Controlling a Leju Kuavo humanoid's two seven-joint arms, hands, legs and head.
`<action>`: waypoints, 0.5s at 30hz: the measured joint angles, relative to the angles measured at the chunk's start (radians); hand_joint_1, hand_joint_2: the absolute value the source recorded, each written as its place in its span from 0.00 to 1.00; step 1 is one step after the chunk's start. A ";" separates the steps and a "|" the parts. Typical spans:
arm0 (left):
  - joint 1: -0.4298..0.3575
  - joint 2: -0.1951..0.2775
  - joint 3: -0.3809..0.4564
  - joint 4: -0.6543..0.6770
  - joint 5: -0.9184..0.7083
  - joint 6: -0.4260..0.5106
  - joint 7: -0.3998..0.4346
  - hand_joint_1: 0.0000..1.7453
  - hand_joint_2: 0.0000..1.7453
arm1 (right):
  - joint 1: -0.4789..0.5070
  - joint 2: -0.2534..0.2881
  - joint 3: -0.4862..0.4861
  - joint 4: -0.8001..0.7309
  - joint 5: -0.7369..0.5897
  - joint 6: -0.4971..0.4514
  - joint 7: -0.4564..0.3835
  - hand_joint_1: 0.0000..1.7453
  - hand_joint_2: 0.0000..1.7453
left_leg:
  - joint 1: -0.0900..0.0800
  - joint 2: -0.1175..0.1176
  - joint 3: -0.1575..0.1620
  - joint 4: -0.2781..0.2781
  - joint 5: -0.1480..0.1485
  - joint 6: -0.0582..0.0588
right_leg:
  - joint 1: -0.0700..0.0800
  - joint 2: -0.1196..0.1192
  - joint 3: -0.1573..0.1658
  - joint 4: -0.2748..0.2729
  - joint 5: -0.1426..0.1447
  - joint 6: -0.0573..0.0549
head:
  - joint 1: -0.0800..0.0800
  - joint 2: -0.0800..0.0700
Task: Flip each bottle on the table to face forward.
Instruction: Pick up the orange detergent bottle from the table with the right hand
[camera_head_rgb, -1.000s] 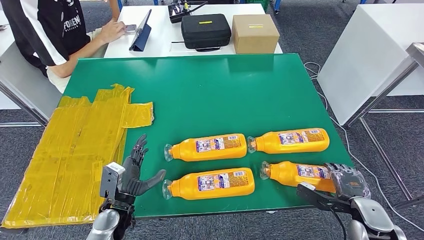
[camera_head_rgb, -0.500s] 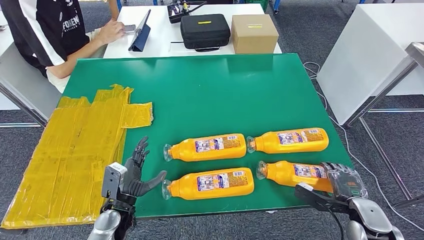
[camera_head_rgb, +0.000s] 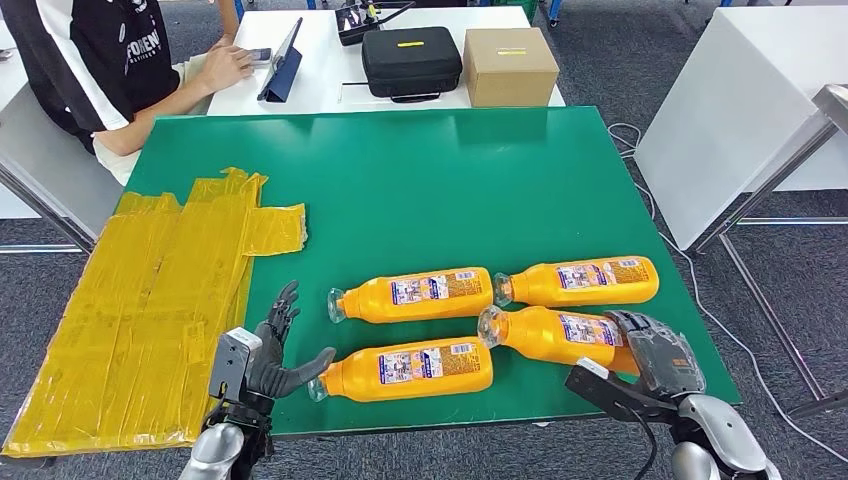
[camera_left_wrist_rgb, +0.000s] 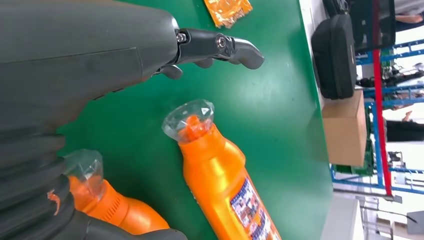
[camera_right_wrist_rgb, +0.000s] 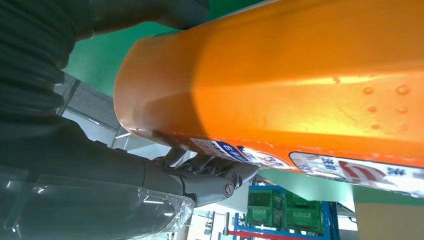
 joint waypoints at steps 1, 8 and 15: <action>0.000 0.000 0.001 0.002 0.000 0.000 0.001 0.00 1.00 | 0.000 0.002 0.000 -0.001 -0.003 -0.003 -0.002 1.00 1.00 | 0.000 0.000 0.000 0.000 0.000 0.000 | 0.000 0.000 0.000 0.000 0.000 0.000 | 0.000 0.000; 0.001 -0.001 0.013 0.010 -0.001 0.000 0.014 0.00 1.00 | -0.017 0.026 -0.006 -0.012 -0.077 -0.045 -0.015 1.00 1.00 | 0.000 0.000 0.000 0.000 0.000 0.000 | 0.000 0.000 0.000 0.000 0.000 0.000 | 0.000 0.000; 0.007 -0.006 0.018 0.013 -0.003 0.000 0.016 0.00 1.00 | -0.047 0.076 -0.016 -0.018 -0.145 -0.069 -0.032 1.00 1.00 | 0.000 0.000 0.000 0.000 0.000 0.000 | 0.000 0.000 0.000 0.000 0.000 0.000 | 0.000 0.000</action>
